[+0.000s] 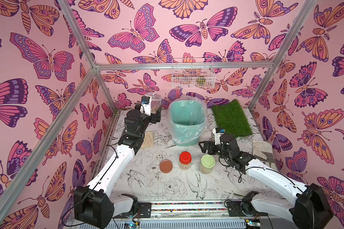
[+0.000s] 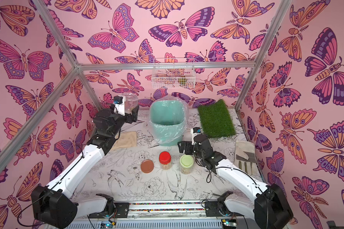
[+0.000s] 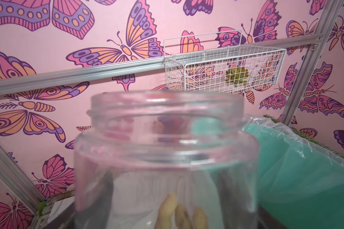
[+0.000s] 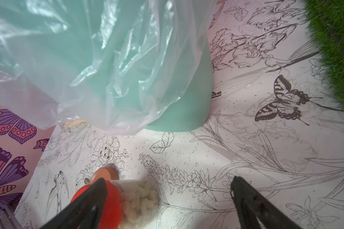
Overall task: Empty moldy peanuts from jars
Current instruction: Pour the moldy peanuts from the jar into the trash bin.
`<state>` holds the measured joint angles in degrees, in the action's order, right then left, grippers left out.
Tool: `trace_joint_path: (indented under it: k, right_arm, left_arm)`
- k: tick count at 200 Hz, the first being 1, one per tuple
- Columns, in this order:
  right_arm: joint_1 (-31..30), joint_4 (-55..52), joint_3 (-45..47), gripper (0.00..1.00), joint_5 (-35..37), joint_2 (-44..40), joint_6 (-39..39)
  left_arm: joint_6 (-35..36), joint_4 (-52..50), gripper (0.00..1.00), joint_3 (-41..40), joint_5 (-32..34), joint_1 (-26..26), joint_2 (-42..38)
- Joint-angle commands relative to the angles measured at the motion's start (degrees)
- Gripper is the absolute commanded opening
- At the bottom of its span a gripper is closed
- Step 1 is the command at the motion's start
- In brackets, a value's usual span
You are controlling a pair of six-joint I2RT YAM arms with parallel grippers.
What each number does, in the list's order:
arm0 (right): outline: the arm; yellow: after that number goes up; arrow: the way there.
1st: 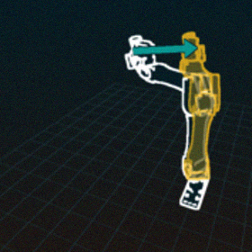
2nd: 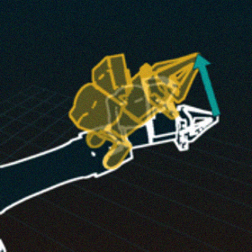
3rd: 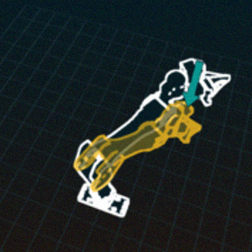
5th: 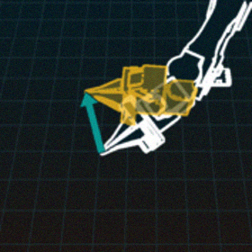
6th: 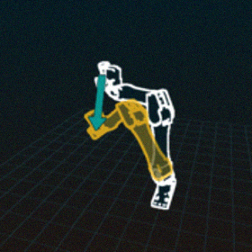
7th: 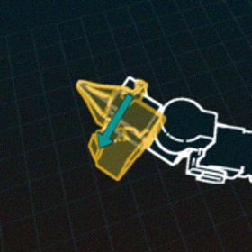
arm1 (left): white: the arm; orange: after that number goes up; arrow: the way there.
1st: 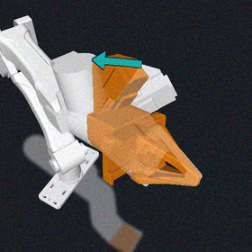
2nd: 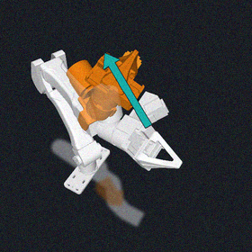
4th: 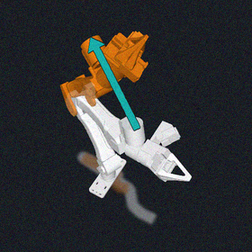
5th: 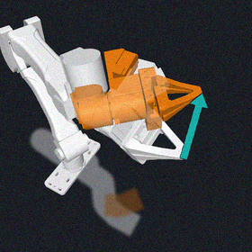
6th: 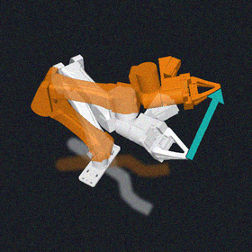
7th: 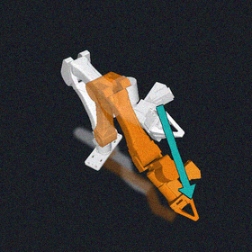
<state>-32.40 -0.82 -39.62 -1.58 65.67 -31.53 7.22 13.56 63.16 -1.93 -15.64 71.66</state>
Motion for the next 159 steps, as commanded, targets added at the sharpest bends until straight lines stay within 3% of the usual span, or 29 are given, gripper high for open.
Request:
trace_joint_path:
  k: [1, 28, 59, 106, 122, 136, 159]
  right_arm:
    - [-0.4, 0.5, -1.3, 0.99, -0.4, 0.5, 0.1]
    - [-0.3, 1.0, -0.6, 0.99, -0.6, 0.4, 0.1]
    - [-0.3, 1.0, 0.2, 0.99, 0.1, -0.5, 1.0]
    - [-0.4, -0.1, 1.2, 0.99, 2.6, -2.5, 2.0]
    - [-0.4, 0.8, 1.9, 0.99, 3.4, -2.8, 1.8]
    - [-0.3, 1.5, 2.5, 0.99, 3.6, -2.7, 1.6]
    - [-0.3, 1.3, 2.7, 0.99, 3.5, -3.0, 1.4]
  left_arm:
    - [9.0, -0.9, 0.00, 4.9, -2.7, 0.4, -1.6]
    - [26.0, -15.9, 0.00, 15.9, -1.6, -2.6, 3.5]
    - [56.0, -30.1, 0.00, 28.8, 6.5, -9.3, 11.5]
    - [103.2, -34.4, 0.00, 47.1, 22.5, -15.7, 26.6]
    - [108.6, -33.7, 0.00, 50.6, 21.1, -17.8, 29.9]
    - [110.7, -33.3, 0.00, 48.1, 16.9, -19.0, 30.1]
    - [111.8, -33.6, 0.00, 44.6, 16.2, -19.5, 30.1]
